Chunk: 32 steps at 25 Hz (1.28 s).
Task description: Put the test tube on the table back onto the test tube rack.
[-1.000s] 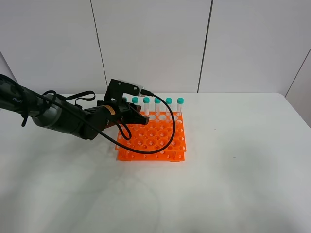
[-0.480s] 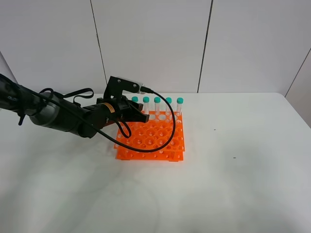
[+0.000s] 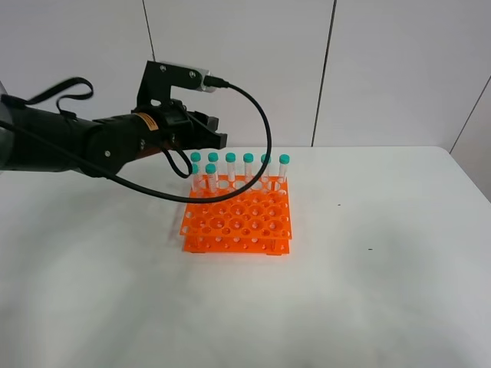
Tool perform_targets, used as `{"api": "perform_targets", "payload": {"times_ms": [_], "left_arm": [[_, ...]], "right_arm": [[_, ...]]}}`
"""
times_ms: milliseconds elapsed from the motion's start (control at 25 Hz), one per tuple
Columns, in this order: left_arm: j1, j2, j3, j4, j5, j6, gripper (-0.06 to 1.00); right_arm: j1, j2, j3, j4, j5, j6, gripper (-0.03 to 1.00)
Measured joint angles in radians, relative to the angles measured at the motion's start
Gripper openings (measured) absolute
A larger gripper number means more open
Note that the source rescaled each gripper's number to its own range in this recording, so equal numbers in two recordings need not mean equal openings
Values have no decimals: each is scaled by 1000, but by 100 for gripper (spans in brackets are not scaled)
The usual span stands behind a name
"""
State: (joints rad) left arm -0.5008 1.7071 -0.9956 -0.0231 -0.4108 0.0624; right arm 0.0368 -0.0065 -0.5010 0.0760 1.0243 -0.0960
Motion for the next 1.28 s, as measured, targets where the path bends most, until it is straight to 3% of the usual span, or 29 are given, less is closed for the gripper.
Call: {"api": "perform_targets", "payload": {"times_ms": [80, 200, 280, 520, 680, 800, 1120, 1280], "left_arm": [[0, -69, 0, 0, 110, 0, 53], [1, -140, -30, 0, 309, 0, 84], [7, -152, -81, 0, 459, 0, 94], [31, -18, -392, 2, 1032, 1, 100], [98, 115, -598, 2, 1301, 1, 100], [183, 166, -667, 2, 1372, 1, 100], [476, 180, -673, 11, 1496, 1, 100], [520, 180, -673, 13, 1585, 1, 100]], "right_arm": [[0, 0, 0, 0, 0, 0, 100], [0, 0, 0, 0, 0, 0, 100], [0, 0, 0, 0, 0, 0, 100], [0, 0, 0, 0, 0, 0, 100], [0, 0, 0, 0, 0, 0, 100], [0, 0, 0, 0, 0, 0, 100], [0, 0, 0, 0, 0, 0, 100], [0, 0, 0, 0, 0, 0, 100]]}}
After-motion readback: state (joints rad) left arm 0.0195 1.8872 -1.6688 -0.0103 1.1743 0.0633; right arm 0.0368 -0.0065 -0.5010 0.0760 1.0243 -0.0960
